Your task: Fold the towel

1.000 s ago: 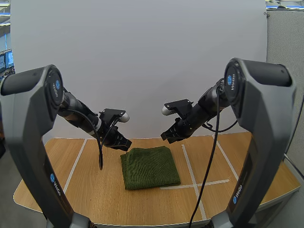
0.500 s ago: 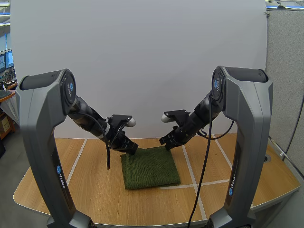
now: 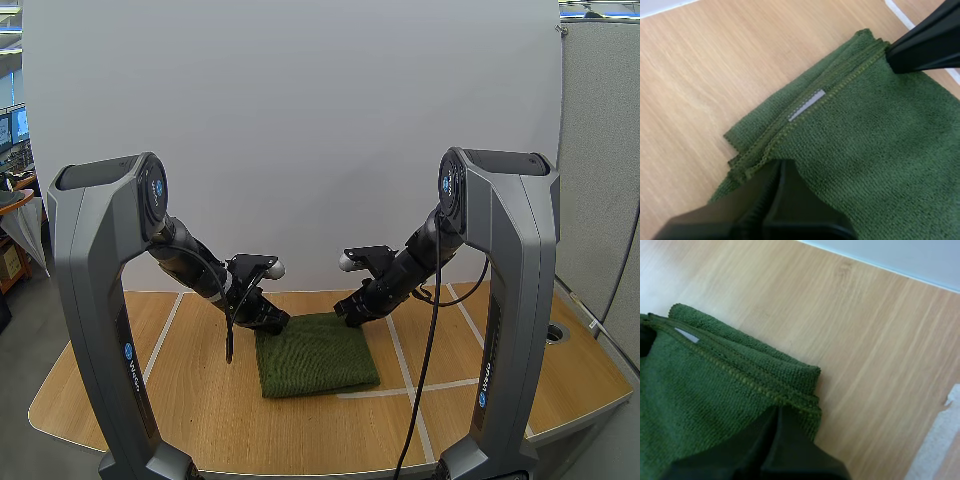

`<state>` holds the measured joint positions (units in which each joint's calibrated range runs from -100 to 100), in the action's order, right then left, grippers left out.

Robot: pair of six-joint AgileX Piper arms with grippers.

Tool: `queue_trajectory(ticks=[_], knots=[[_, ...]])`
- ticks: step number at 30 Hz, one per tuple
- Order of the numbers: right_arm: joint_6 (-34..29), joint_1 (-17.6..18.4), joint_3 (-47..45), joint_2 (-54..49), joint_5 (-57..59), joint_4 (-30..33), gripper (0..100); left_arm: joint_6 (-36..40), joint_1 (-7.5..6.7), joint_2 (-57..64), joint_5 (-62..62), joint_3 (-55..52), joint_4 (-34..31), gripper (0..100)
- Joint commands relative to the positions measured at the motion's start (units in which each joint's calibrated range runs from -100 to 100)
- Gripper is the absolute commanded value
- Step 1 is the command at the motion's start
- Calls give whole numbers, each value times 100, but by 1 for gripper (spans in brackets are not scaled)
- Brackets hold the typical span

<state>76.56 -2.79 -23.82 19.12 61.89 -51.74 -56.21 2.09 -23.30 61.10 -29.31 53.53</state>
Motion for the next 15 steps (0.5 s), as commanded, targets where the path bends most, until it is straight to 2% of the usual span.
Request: queue_trajectory(ticks=[1, 7, 10, 15], knots=[[-56, -122, 15, -776, 595, 97, 0, 30, -17, 640, 530, 32, -96, 0], [-88, -470, 15, -1574, 1585, 108, 0, 383, -17, 1662, 964, 32, -524, 0], [-96, -653, 15, -1780, 2495, 120, 0, 589, -17, 2099, 1433, 32, -760, 0], [-213, -888, 3, -1872, 3811, 370, 0, 964, -17, 2453, 2757, 32, -1142, 0]])
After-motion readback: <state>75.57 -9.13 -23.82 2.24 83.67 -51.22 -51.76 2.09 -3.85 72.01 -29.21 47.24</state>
